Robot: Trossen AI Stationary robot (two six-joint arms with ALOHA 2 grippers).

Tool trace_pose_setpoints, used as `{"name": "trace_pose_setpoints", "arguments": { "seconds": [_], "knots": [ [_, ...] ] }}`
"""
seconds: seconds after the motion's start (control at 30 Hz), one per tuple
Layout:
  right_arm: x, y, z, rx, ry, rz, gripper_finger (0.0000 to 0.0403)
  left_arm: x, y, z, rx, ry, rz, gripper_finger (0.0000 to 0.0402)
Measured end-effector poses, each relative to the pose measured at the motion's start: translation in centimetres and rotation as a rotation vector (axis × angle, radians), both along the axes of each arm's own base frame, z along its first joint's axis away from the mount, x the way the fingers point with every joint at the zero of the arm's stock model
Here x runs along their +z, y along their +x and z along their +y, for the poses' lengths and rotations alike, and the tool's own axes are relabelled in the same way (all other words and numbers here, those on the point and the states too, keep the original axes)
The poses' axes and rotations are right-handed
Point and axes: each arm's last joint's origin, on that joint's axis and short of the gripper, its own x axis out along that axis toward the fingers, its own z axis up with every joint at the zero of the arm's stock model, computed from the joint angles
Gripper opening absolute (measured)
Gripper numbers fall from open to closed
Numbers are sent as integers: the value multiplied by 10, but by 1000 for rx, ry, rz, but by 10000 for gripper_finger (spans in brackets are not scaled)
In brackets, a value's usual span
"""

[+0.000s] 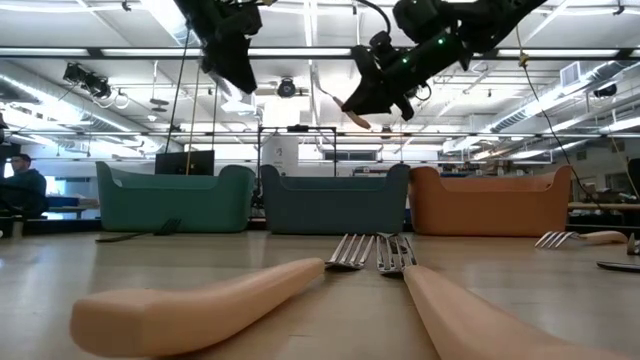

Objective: Sort silverware by color (type)
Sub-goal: Put the top left orange fork into the blue bin

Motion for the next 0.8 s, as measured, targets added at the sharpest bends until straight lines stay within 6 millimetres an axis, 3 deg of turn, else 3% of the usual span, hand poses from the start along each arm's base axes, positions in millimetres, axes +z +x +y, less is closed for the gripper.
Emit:
{"name": "trace_pose_setpoints", "arguments": {
  "seconds": [0.27, 0.4, 0.53, 0.8],
  "knots": [
    [-2, -7, -19, 75, -149, 85, 67, 7, 7, 4, 102, -38, -163, 130],
    [-16, -4, -30, 142, -150, 131, 67, 13, 11, 7, 110, -12, -240, 130],
    [-42, 2, -38, 223, -128, 219, 67, 19, 14, 9, 137, -13, -327, 130],
    [-57, -4, -42, 303, -149, 367, 76, 15, 12, 7, 170, -63, -304, 130]
  ]
}}
